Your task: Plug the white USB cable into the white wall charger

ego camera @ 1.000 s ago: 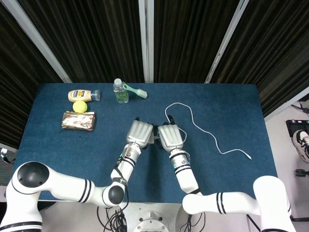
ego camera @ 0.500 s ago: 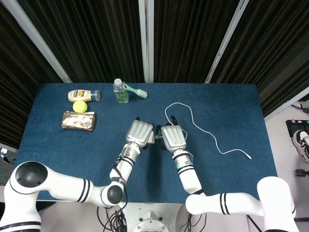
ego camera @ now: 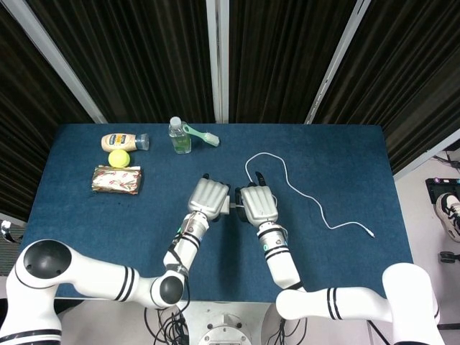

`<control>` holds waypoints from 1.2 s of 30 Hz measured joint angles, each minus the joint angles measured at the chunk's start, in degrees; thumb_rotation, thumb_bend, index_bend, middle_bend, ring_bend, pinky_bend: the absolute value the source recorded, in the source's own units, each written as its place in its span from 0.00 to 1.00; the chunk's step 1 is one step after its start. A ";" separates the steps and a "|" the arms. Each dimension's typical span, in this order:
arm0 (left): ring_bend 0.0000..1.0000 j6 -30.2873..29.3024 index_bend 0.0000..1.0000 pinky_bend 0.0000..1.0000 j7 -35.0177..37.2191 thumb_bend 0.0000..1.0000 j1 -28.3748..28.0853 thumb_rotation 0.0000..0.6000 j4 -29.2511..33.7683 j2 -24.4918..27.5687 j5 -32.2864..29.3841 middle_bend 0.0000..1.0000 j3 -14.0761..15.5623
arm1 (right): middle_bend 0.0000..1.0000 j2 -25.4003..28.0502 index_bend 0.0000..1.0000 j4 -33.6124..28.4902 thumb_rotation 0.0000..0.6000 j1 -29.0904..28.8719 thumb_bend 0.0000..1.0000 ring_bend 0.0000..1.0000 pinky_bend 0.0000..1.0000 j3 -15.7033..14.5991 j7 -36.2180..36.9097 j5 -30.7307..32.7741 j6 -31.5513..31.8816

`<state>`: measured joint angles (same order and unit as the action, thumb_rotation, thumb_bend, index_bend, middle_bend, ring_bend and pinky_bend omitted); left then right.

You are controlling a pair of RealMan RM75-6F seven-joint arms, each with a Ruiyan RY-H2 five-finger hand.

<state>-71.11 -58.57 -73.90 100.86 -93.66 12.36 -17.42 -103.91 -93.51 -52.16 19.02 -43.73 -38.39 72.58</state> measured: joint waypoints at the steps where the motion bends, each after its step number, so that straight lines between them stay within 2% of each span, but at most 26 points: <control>1: 0.42 -0.03 0.48 0.21 -0.12 0.23 -0.07 1.00 -0.10 -0.10 0.00 0.50 0.06 | 0.51 -0.11 0.58 0.07 1.00 -0.06 0.35 0.31 0.00 0.07 -0.09 0.05 0.02; 6: 0.42 -0.15 0.48 0.21 -0.49 0.23 -0.32 1.00 -0.61 -0.62 0.00 0.50 0.24 | 0.51 -0.67 0.60 0.56 1.00 -0.29 0.38 0.31 0.00 0.25 -0.47 0.16 0.17; 22: 0.42 -0.32 0.48 0.21 -0.82 0.23 -0.40 1.00 -0.70 -1.02 -0.04 0.50 0.19 | 0.50 -1.65 0.59 1.08 1.00 -0.49 0.37 0.31 0.00 0.20 -1.14 0.32 0.10; 25: 0.42 -0.29 0.48 0.21 -0.38 0.23 0.02 1.00 -0.54 -0.75 0.41 0.50 0.44 | 0.48 -1.09 0.49 0.57 1.00 -0.07 0.34 0.30 0.00 0.01 -1.00 0.29 0.11; 26: 0.42 -0.26 0.48 0.21 -0.20 0.23 0.19 1.00 -0.48 -0.64 0.66 0.49 0.57 | 0.46 -0.81 0.43 0.29 1.00 0.10 0.33 0.30 0.00 -0.08 -0.95 0.29 0.12; 31: 0.42 0.03 0.48 0.20 1.65 0.22 1.71 1.00 0.05 0.15 3.48 0.48 1.82 | 0.40 1.73 0.24 -1.93 1.00 1.32 0.33 0.26 0.00 -1.03 -1.86 0.55 0.87; 36: 0.42 0.36 0.48 0.20 4.10 0.22 4.13 1.00 0.66 1.39 7.59 0.48 4.21 | 0.27 5.54 0.05 -5.05 1.00 2.77 0.33 0.16 0.00 -1.90 -3.31 2.00 1.57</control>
<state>-70.75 -54.46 -69.77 101.52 -92.27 19.94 -13.21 -98.37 -98.57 -49.39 17.12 -47.04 -36.39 74.15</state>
